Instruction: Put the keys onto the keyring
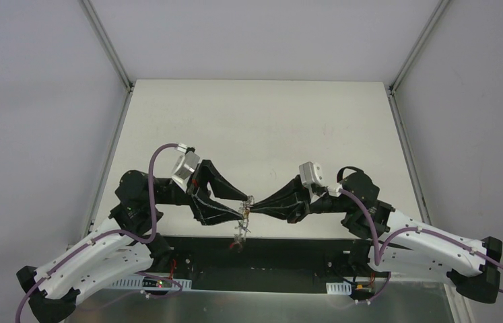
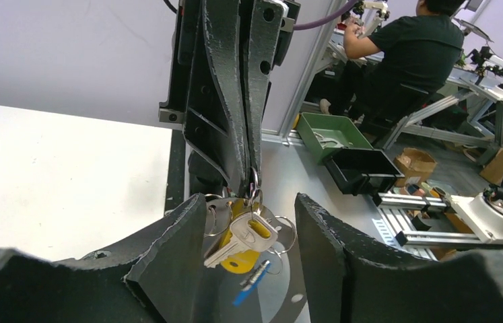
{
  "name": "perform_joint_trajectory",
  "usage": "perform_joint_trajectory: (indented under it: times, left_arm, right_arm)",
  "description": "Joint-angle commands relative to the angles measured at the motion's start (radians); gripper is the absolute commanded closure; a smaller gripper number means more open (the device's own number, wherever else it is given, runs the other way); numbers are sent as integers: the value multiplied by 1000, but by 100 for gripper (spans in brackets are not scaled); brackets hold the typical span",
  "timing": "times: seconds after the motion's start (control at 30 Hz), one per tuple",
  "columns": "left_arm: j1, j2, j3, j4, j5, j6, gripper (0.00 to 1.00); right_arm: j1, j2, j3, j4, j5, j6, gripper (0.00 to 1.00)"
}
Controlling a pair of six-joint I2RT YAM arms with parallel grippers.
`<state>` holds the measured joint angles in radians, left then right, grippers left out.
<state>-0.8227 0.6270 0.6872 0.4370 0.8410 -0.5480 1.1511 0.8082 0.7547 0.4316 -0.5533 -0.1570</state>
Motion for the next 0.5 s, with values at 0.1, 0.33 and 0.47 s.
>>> perform_joint_trajectory:
  times: [0.1,0.33,0.47]
  left_arm:
    - [4,4,1,77,54,-20,51]
    - [4,0,-4,58,57,-15,54]
    - [4,1,-9,53,58,-21,60]
  right_arm:
    - [19,-12,33,110,47,0,100]
    - [30,-19,42,102,62,-13,100]
    - [41,-21,50,95,70,-24,100]
